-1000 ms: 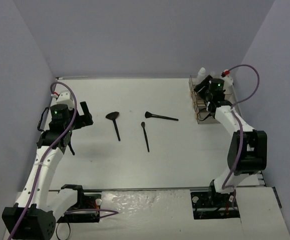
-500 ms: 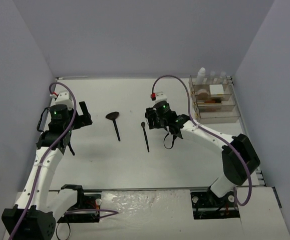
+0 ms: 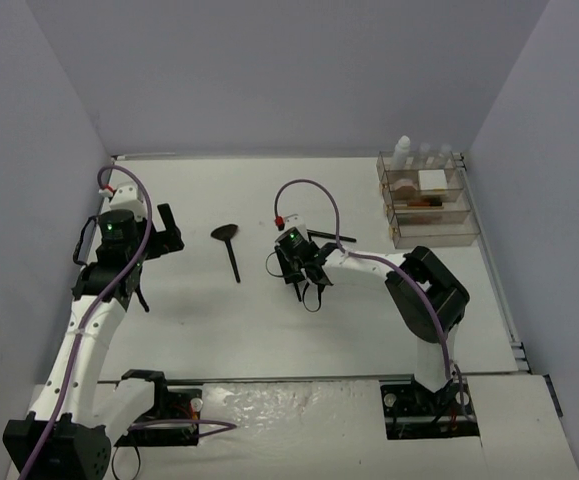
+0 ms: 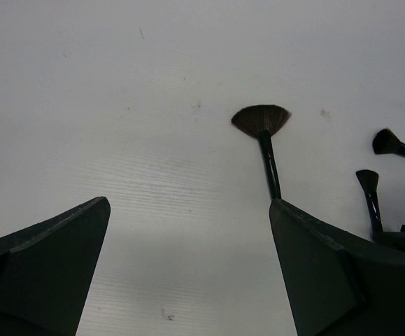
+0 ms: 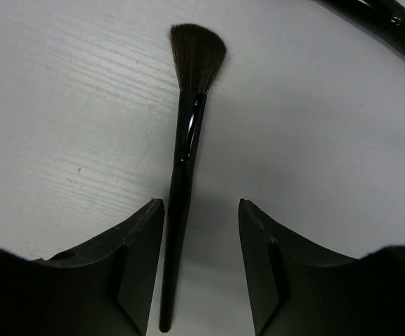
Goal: Organize the makeup
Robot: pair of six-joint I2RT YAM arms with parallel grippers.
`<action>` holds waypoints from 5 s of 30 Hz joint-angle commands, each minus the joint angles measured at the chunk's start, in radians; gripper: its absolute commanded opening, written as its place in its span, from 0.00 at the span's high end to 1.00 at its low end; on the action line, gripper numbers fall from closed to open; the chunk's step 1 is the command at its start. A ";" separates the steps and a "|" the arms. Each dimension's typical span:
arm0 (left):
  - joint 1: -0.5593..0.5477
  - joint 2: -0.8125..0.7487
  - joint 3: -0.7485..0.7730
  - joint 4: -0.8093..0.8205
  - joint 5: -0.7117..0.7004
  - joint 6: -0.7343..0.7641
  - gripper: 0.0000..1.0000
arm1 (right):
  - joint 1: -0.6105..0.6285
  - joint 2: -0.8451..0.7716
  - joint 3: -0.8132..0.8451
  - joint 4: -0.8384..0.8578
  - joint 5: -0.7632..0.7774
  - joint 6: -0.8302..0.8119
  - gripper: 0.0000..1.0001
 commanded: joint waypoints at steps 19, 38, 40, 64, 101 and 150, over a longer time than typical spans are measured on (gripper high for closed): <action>0.008 -0.127 -0.018 0.114 -0.069 0.044 0.03 | -0.066 -0.173 -0.012 0.068 0.066 0.039 1.00; 0.008 -0.136 -0.015 0.099 -0.096 0.044 0.03 | -0.965 -0.419 -0.206 0.205 -0.056 0.560 1.00; 0.008 -0.137 -0.015 0.098 -0.093 0.045 0.03 | -0.979 -0.368 -0.191 0.229 -0.041 0.598 1.00; 0.008 -0.132 -0.014 0.104 -0.067 0.044 0.03 | -0.937 -0.288 -0.112 0.300 -0.074 0.577 0.55; 0.008 -0.125 -0.017 0.105 -0.060 0.048 0.03 | -0.387 0.252 0.492 -0.200 -0.577 -0.748 0.19; 0.006 -0.135 -0.020 0.107 -0.051 0.039 0.03 | -0.861 -0.480 -0.154 0.231 0.047 0.560 1.00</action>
